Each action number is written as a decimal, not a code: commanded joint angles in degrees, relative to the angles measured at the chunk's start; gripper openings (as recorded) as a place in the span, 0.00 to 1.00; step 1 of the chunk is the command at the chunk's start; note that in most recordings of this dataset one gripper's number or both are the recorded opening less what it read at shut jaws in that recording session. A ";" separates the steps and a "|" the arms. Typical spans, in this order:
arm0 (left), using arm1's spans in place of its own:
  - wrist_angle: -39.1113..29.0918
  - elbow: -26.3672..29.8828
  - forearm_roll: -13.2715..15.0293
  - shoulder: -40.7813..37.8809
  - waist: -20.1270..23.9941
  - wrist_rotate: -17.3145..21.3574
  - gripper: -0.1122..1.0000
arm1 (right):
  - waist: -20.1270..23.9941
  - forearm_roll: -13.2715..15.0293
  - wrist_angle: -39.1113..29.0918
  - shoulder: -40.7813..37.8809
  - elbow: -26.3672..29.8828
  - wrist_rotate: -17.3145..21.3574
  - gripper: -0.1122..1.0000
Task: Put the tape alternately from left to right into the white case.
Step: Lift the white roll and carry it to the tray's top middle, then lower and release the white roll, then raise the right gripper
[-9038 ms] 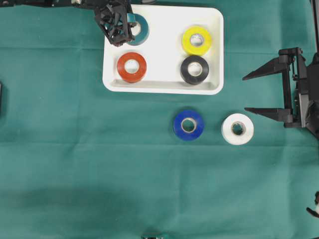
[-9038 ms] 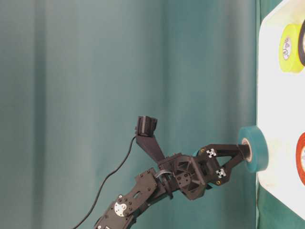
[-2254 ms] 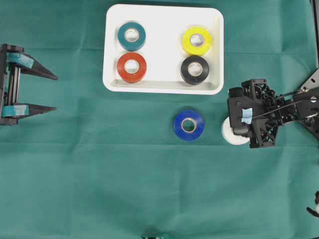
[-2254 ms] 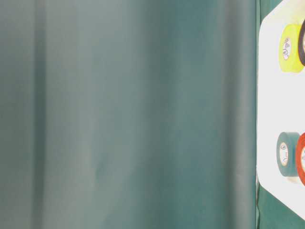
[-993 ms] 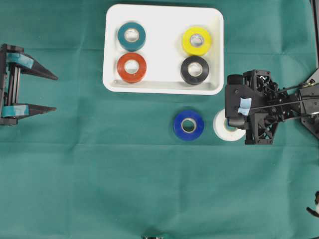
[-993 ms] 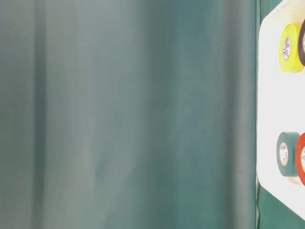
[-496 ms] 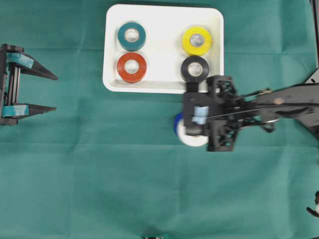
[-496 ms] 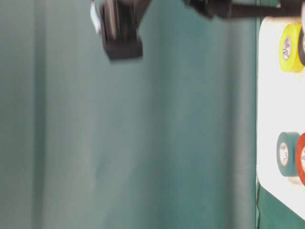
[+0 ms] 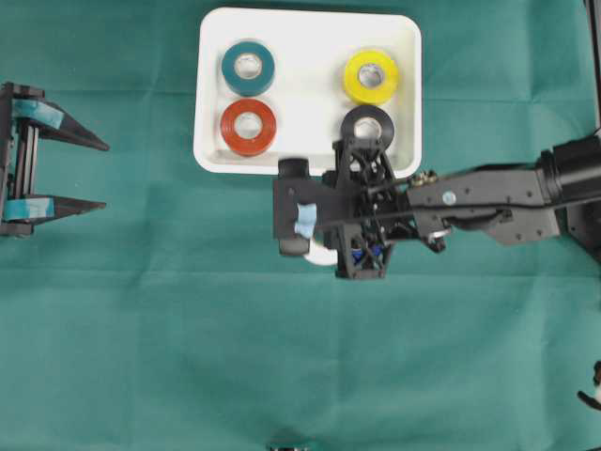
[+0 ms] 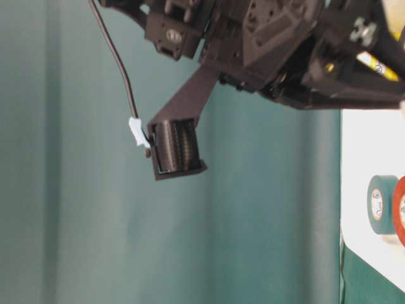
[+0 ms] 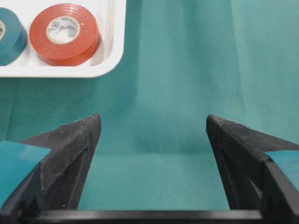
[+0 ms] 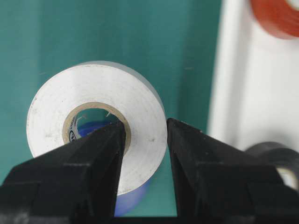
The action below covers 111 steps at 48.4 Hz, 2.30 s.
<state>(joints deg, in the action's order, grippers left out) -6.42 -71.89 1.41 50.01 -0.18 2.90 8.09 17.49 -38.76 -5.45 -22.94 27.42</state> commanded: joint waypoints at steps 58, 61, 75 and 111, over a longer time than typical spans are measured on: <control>0.62 0.26 0.00 -0.18 -0.09 -0.09 0.91 | -30.94 1.32 14.15 -2.20 1.49 -1.85 0.11; 0.62 0.35 0.00 -0.18 -0.09 -0.09 0.91 | -30.94 1.32 13.71 -2.20 1.41 -1.93 0.11; 0.62 0.26 0.00 -0.18 0.35 -0.09 0.91 | -30.94 1.32 13.97 -2.37 0.79 -1.93 0.11; 0.62 0.35 0.00 -0.18 0.35 -0.09 0.91 | -30.06 1.32 14.68 -2.29 -0.26 -2.02 0.63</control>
<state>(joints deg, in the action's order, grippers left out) -6.24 -72.33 1.41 50.01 0.09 2.90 -21.97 18.63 -24.87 -8.70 -23.55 25.49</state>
